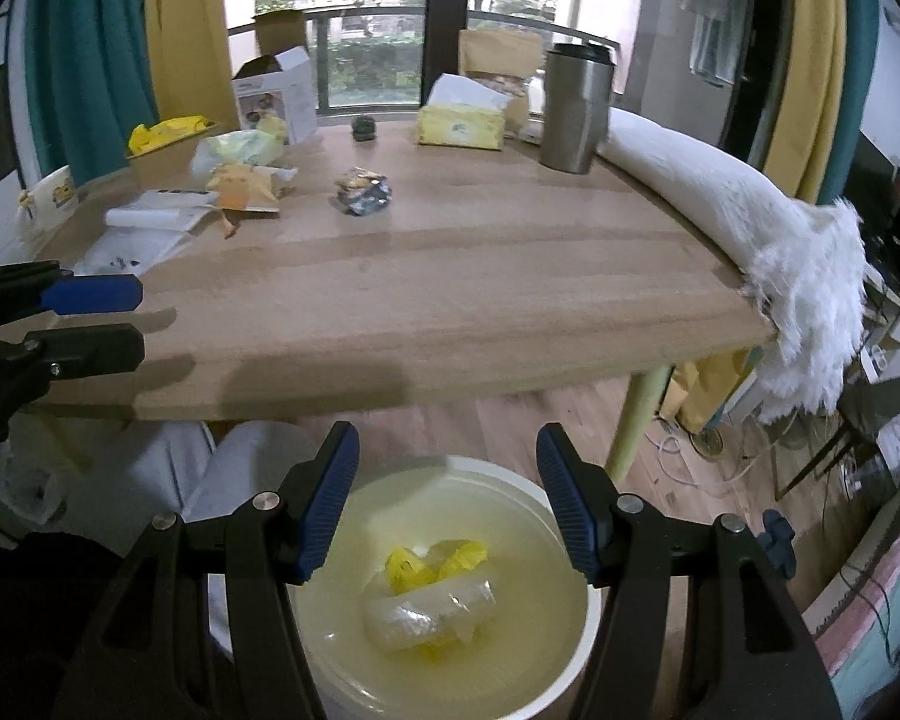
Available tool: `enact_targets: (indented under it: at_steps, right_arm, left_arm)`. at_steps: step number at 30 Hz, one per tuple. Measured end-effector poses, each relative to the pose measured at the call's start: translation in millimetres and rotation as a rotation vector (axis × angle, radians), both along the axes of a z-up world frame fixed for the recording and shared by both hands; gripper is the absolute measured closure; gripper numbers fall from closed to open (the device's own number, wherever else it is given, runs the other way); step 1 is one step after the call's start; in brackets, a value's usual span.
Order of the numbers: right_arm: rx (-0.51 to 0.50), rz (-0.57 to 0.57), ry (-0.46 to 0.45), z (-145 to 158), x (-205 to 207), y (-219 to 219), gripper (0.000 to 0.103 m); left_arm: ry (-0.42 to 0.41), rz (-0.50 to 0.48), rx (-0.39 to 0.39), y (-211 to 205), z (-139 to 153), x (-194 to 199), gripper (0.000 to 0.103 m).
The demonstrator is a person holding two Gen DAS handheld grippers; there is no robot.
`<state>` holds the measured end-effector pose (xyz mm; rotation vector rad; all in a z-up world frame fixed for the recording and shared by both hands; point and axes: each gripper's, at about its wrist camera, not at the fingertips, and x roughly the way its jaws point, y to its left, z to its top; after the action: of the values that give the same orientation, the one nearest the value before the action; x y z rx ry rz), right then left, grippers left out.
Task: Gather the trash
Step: 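Move both grippers back over the table toward the snack wrappers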
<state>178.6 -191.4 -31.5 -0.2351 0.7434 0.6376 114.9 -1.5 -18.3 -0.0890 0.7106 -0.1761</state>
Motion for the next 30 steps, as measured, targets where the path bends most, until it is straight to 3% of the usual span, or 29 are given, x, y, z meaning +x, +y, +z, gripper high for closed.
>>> enact_targets:
  at_steps: [19, 30]
  right_arm:
    - [-0.027, 0.132, -0.036, 32.2, 9.7, 93.0, 0.041]
    - [-0.04, 0.163, -0.043, 39.9, 35.2, 136.0, 0.041]
  left_arm:
    - [-0.035, 0.179, -0.03, 99.4, 15.8, -19.5, 0.046]
    - [-0.032, 0.256, -0.032, 149.1, 22.6, -10.1, 0.046]
